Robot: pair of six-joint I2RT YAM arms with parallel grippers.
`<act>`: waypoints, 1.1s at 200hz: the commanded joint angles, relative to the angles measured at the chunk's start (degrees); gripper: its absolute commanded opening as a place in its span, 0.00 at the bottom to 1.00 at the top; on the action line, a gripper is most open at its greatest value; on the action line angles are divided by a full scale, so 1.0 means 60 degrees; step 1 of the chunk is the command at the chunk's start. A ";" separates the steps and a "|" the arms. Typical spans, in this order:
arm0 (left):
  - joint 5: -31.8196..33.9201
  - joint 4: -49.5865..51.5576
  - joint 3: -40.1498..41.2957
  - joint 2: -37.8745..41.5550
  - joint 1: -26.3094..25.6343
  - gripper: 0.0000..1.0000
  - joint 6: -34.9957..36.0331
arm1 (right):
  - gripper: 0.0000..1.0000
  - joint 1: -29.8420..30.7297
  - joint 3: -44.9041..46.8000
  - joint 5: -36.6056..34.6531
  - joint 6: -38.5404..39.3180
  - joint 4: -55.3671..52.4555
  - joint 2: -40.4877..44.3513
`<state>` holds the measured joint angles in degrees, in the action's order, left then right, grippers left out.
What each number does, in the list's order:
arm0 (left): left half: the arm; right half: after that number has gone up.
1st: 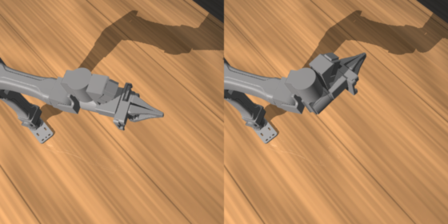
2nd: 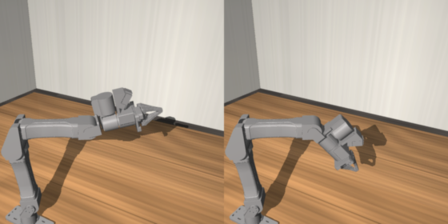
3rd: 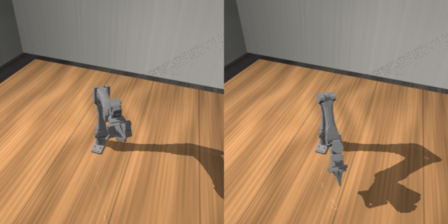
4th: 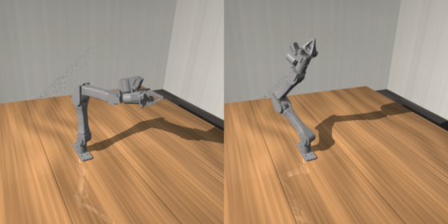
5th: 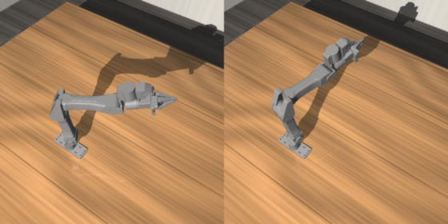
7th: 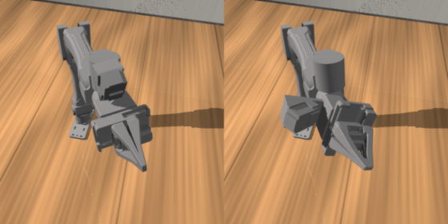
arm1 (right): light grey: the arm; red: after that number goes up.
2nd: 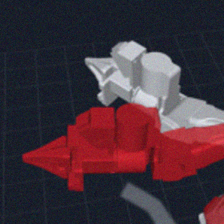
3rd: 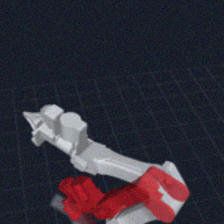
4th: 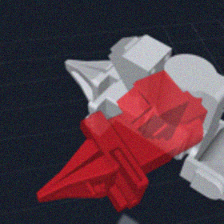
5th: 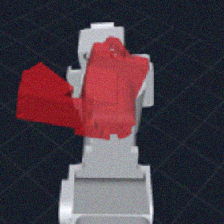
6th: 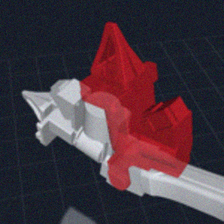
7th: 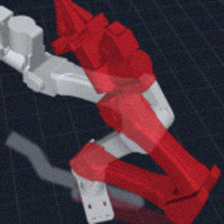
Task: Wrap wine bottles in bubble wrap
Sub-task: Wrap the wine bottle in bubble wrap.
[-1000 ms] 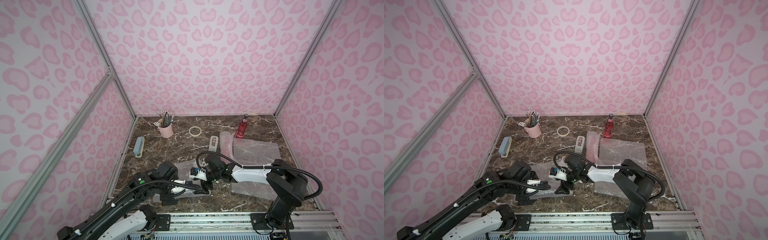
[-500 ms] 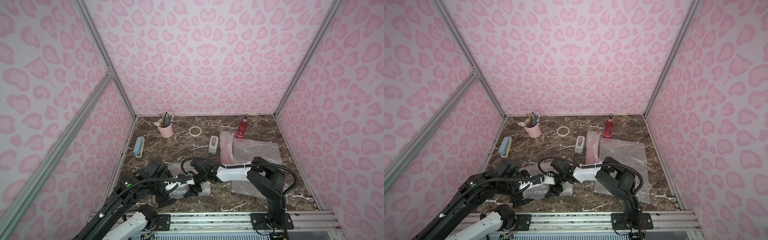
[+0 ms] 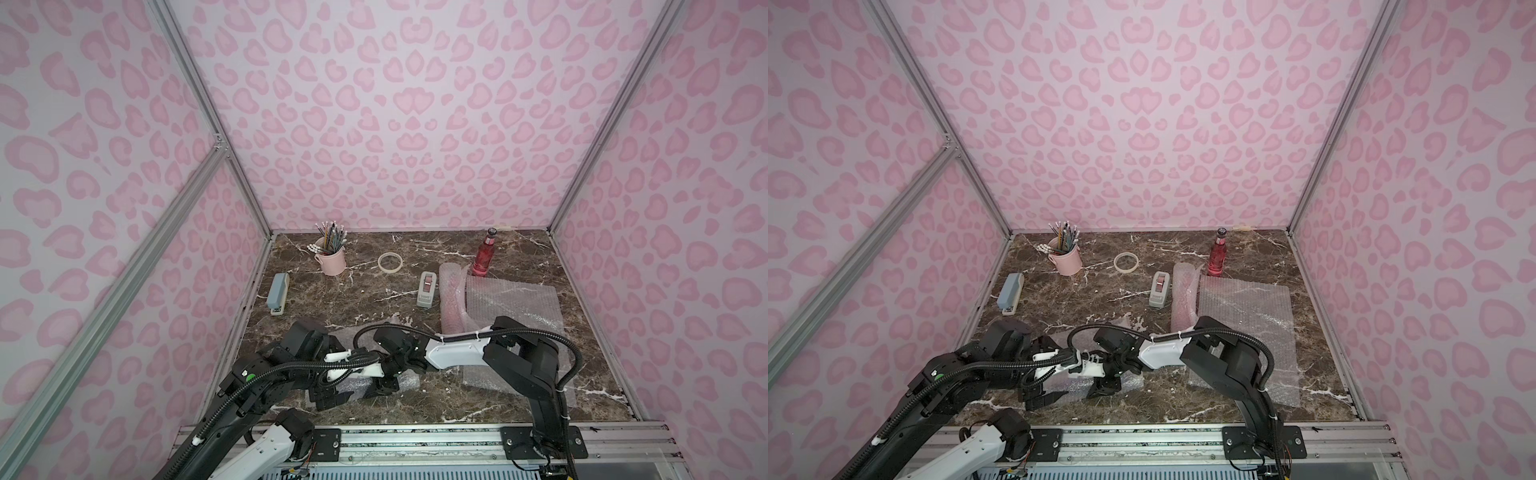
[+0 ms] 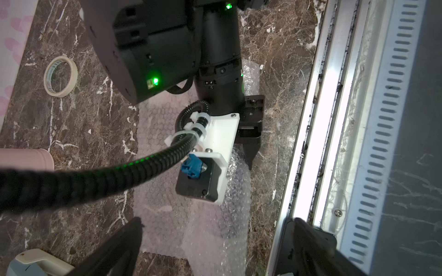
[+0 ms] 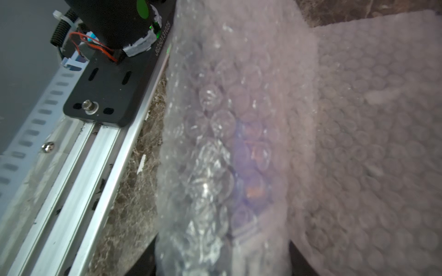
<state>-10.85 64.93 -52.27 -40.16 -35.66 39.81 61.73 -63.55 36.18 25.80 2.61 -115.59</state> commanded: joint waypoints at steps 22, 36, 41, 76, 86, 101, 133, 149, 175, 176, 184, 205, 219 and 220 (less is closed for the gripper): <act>-0.0098 -0.0789 0.0173 -0.0375 0.0279 0.98 0.0625 | 0.46 -0.0435 0.0526 -0.2752 -0.0473 -0.0562 0.0333; -0.0243 -0.1026 0.0174 -0.0454 0.0368 0.98 0.0685 | 0.46 -0.0668 0.0807 -0.3067 -0.0693 -0.0563 0.0577; -0.0256 -0.1136 0.0197 -0.0470 0.0377 0.98 0.0710 | 0.46 -0.0766 0.0917 -0.3159 -0.0763 -0.0553 0.0686; -0.0423 -0.1419 0.0237 -0.0676 0.0494 0.98 0.0874 | 0.46 -0.1246 0.1297 -0.4026 -0.1164 -0.0886 0.1201; -0.0379 -0.1430 0.0265 -0.0797 0.0501 0.98 0.0942 | 0.46 -0.1345 0.1275 -0.4089 -0.1258 -0.1016 0.1272; -0.0307 -0.1542 0.0346 -0.0916 0.0509 0.98 0.1024 | 0.46 -0.1370 0.1345 -0.3959 -0.1378 -0.0954 0.1411; -0.0154 -0.1139 0.0364 -0.1286 0.0509 0.98 0.1134 | 0.51 -0.1085 0.1013 -0.3027 -0.1639 -0.0992 0.1339; 0.0110 -0.0854 0.0480 -0.1443 0.0509 0.98 0.1238 | 0.54 -0.0943 0.0768 -0.2617 -0.1746 -0.1108 0.1214; 0.0309 -0.0862 0.1070 -0.1418 0.0509 0.98 0.1550 | 0.64 -0.0828 0.0655 -0.2198 -0.1710 -0.1168 0.1141; 0.0319 -0.0876 0.1090 -0.1405 0.0509 0.98 0.1559 | 0.64 -0.0820 0.0665 -0.2188 -0.1702 -0.1161 0.1150; 0.0330 -0.0983 0.1272 -0.1316 0.0510 0.99 0.1662 | 0.67 -0.0790 0.0707 -0.2104 -0.1646 -0.1079 0.1187; 0.0224 -0.1241 0.1627 -0.1095 0.0509 0.98 0.1882 | 0.72 -0.0775 0.0756 -0.1539 -0.1541 -0.0942 0.1316; 0.0224 -0.1282 0.1630 -0.1033 0.0509 0.98 0.1863 | 0.73 -0.0782 0.0792 -0.1082 -0.1488 -0.0829 0.1390; 0.0233 -0.1283 0.1633 -0.1030 0.0509 0.98 0.1862 | 0.73 -0.0782 0.0792 -0.1036 -0.1488 -0.0822 0.1399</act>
<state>-9.02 58.63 -42.87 -46.94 -32.67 49.52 56.97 -59.27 24.01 16.10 -2.94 -107.81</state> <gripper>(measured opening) 0.980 0.730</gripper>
